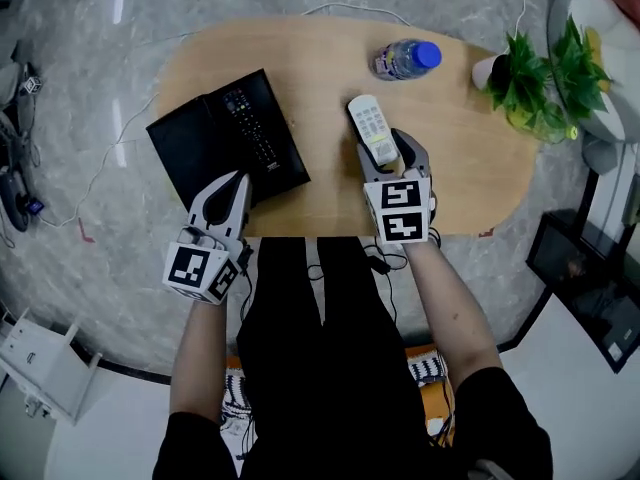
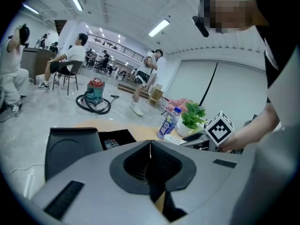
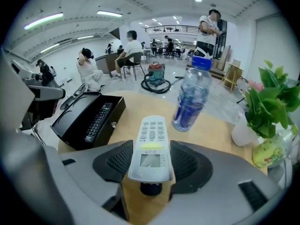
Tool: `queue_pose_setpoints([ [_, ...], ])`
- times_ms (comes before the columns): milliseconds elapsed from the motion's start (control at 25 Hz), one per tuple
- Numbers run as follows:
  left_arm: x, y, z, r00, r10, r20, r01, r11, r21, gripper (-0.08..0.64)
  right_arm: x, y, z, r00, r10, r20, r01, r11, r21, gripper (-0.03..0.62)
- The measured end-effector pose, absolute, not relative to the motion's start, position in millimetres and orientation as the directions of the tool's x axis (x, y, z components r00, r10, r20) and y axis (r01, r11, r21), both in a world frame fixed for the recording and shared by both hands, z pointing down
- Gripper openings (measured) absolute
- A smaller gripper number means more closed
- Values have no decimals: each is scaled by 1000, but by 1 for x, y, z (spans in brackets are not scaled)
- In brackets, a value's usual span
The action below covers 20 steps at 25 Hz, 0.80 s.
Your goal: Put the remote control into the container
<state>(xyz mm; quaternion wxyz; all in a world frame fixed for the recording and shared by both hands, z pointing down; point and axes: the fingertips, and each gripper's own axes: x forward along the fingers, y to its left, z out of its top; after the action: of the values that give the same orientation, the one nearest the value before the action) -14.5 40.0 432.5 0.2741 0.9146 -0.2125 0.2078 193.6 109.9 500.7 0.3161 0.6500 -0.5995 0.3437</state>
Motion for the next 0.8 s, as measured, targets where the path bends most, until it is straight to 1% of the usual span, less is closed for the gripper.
queue_pose_setpoints([
  [240,-66,18,428,791,-356,498,-576,-709,407,8,133,59,488,-38,-588,808,-997,74,8,261],
  [400,-97,9,428,770,-398,499,-614,-676,408,8,101,36,484,-79,-588,805,-989,147,10,261],
  [600,-125,1,429,746,-444,496,-653,-633,416,8,74,16,489,-123,-569,813,-973,230,13,261],
  [800,-152,-7,432,721,-478,501,-686,-594,420,8,47,-3,499,-176,-534,827,-928,369,41,261],
])
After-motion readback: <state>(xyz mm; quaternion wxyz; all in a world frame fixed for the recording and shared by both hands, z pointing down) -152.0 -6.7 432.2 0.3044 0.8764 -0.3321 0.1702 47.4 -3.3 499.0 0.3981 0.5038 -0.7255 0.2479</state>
